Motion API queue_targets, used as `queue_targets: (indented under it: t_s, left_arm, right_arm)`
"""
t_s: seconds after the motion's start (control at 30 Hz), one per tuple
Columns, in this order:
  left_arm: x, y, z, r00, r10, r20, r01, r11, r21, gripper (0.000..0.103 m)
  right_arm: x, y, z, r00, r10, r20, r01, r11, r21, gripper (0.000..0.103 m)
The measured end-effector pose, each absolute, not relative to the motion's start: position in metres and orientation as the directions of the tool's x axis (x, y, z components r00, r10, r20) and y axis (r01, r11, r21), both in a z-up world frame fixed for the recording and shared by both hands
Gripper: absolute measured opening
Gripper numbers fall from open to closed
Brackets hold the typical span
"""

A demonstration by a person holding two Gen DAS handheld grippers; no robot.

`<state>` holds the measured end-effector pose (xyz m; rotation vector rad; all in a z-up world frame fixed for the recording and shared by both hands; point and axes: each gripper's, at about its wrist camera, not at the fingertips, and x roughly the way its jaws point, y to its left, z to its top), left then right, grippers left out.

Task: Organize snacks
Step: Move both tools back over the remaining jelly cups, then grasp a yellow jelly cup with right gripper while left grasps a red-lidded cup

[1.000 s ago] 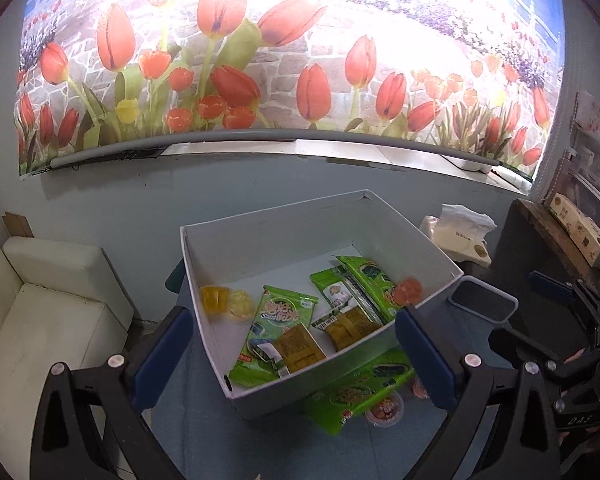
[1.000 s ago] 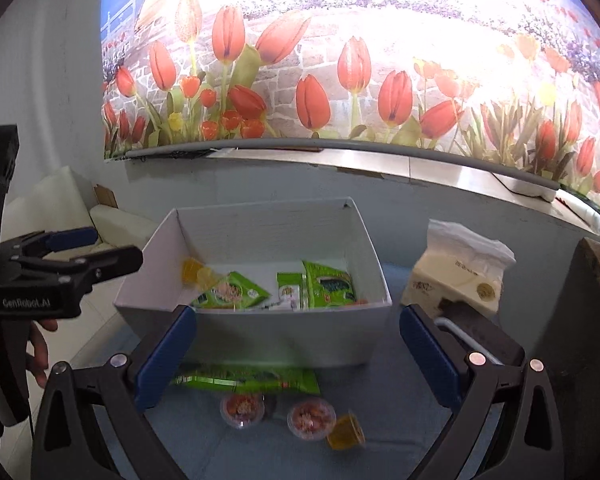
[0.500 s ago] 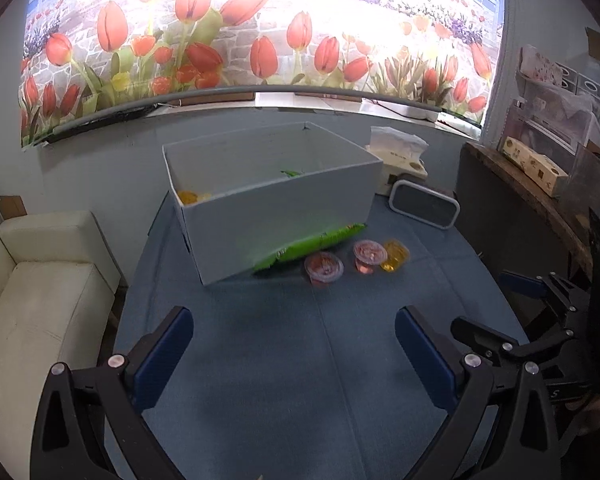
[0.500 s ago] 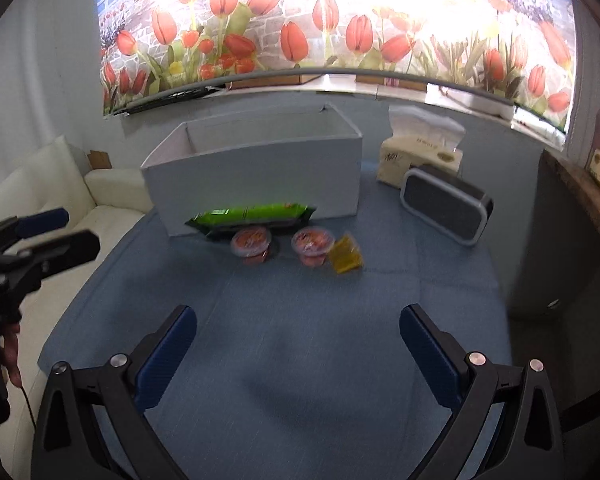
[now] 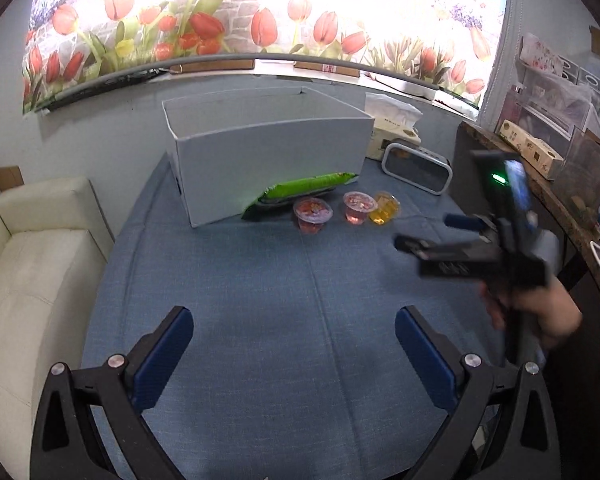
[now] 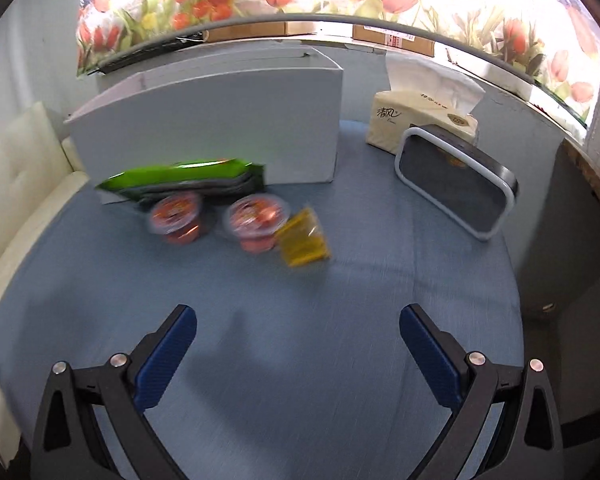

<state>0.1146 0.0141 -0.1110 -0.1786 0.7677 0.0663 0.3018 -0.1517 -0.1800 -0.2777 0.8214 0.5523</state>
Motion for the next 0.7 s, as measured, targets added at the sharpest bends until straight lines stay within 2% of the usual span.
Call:
queue_targets:
  t_s: [0.07, 0.13, 0.2, 0.4, 0.57, 0.7]
  left_arm:
    - [0.115, 0.013, -0.113, 0.717, -0.005, -0.698, -0.123, 0.983, -0.133, 0.103]
    - [0.116, 0.010, -0.116, 0.713, -0.001, -0.701, -0.117, 0.986, -0.120, 0.103]
    - [0.119, 0.010, -0.119, 0.709, -0.002, -0.706, -0.117, 0.986, -0.120, 0.103]
    - [0.135, 0.006, -0.127, 0.701, -0.008, -0.713, -0.113, 0.986, -0.123, 0.103]
    - [0.153, 0.005, -0.134, 0.699, -0.017, -0.715, -0.116, 0.984, -0.137, 0.103]
    - [0.169, 0.005, -0.139, 0.699, -0.016, -0.715, -0.121, 0.983, -0.140, 0.103]
  right_arm:
    - [0.318, -0.147, -0.183, 0.552, 0.353, -0.755, -0.564, 0.825, -0.026, 0.102]
    - [0.332, -0.141, -0.186, 0.557, 0.344, -0.756, -0.563, 0.826, -0.039, 0.095]
    - [0.345, -0.133, -0.191, 0.542, 0.319, -0.777, -0.566, 0.822, -0.058, 0.076]
    - [0.363, -0.120, -0.201, 0.526, 0.306, -0.794, -0.592, 0.802, -0.083, 0.070]
    - [0.370, -0.115, -0.204, 0.484, 0.339, -0.807, -0.625, 0.779, -0.048, 0.039]
    - [0.364, -0.118, -0.201, 0.494, 0.339, -0.801, -0.629, 0.775, -0.060, 0.036]
